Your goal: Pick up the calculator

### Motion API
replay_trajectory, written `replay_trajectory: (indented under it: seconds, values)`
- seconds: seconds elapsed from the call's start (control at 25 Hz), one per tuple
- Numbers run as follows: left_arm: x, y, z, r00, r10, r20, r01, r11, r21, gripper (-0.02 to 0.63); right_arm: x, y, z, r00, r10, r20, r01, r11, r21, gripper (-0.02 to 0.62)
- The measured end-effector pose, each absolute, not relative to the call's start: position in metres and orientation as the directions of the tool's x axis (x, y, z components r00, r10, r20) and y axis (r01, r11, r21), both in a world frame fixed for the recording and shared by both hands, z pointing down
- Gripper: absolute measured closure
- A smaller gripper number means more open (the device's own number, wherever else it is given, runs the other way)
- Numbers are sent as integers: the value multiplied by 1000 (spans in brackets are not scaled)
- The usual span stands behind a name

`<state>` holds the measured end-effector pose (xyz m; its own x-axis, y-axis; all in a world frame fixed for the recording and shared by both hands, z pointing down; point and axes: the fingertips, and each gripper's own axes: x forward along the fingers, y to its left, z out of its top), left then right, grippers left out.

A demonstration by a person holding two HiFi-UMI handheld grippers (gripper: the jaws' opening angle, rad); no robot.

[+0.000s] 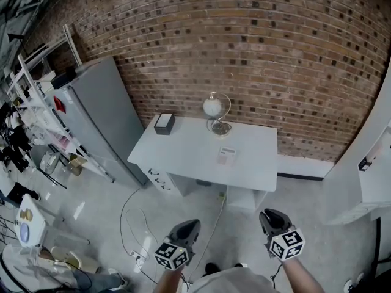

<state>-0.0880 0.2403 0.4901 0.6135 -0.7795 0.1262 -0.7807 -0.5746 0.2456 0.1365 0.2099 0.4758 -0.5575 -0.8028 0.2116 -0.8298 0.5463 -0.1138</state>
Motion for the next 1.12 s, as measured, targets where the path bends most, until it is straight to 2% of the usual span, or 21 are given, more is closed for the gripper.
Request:
replay_trajectory:
  seconds: [0.32, 1.12]
  values:
    - [-102, 243, 490, 620, -774, 123, -774, -580, 253, 592, 124, 214, 472, -547, -808, 219, -836, 537, -110, 467]
    - [-148, 233, 513, 669, -730, 140, -736, -624, 262, 592, 84, 216, 487, -489, -834, 256, -871, 483, -90, 468]
